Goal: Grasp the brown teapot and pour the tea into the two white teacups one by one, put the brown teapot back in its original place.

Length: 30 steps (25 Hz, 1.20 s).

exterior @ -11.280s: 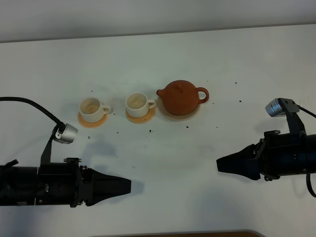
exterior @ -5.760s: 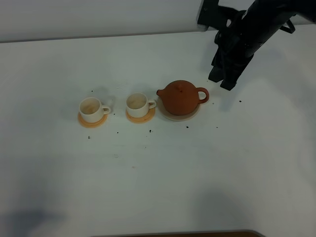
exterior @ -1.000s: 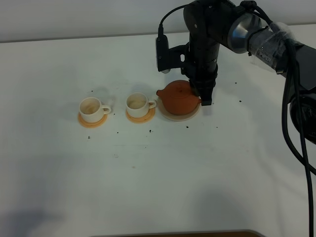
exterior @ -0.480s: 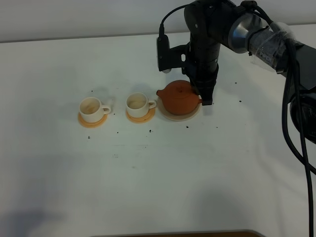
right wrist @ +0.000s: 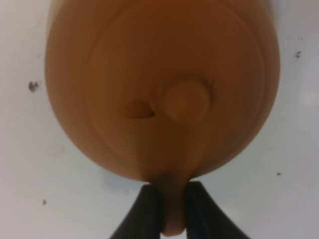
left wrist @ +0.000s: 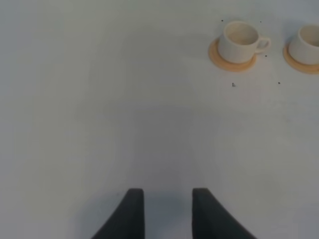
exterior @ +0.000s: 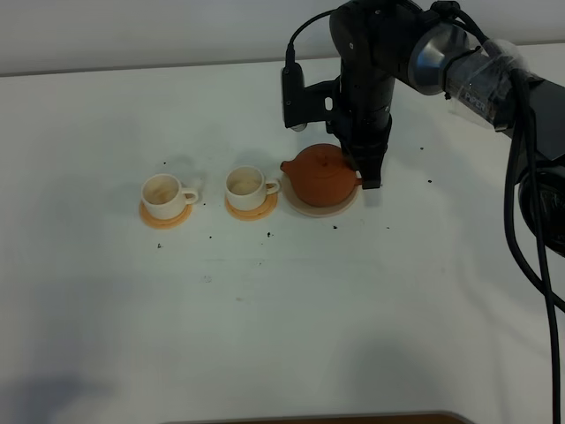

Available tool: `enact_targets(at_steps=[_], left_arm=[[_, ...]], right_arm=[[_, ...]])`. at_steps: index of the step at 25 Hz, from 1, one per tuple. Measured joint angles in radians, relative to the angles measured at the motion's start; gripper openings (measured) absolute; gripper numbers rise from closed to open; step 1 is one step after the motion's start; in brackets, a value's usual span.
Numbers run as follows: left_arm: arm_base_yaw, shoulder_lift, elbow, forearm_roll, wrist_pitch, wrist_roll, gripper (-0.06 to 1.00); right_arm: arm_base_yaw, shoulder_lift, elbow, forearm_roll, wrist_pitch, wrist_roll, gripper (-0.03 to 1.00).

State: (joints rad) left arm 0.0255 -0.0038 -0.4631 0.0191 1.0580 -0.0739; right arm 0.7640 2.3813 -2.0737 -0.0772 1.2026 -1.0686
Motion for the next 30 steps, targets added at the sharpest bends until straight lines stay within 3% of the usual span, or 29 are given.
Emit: enact_targets(at_steps=[30], left_arm=[[0.000,0.000,0.001,0.000,0.000,0.000,0.28]], right_arm=[[0.000,0.002,-0.081,0.020,0.018,0.038,0.14]])
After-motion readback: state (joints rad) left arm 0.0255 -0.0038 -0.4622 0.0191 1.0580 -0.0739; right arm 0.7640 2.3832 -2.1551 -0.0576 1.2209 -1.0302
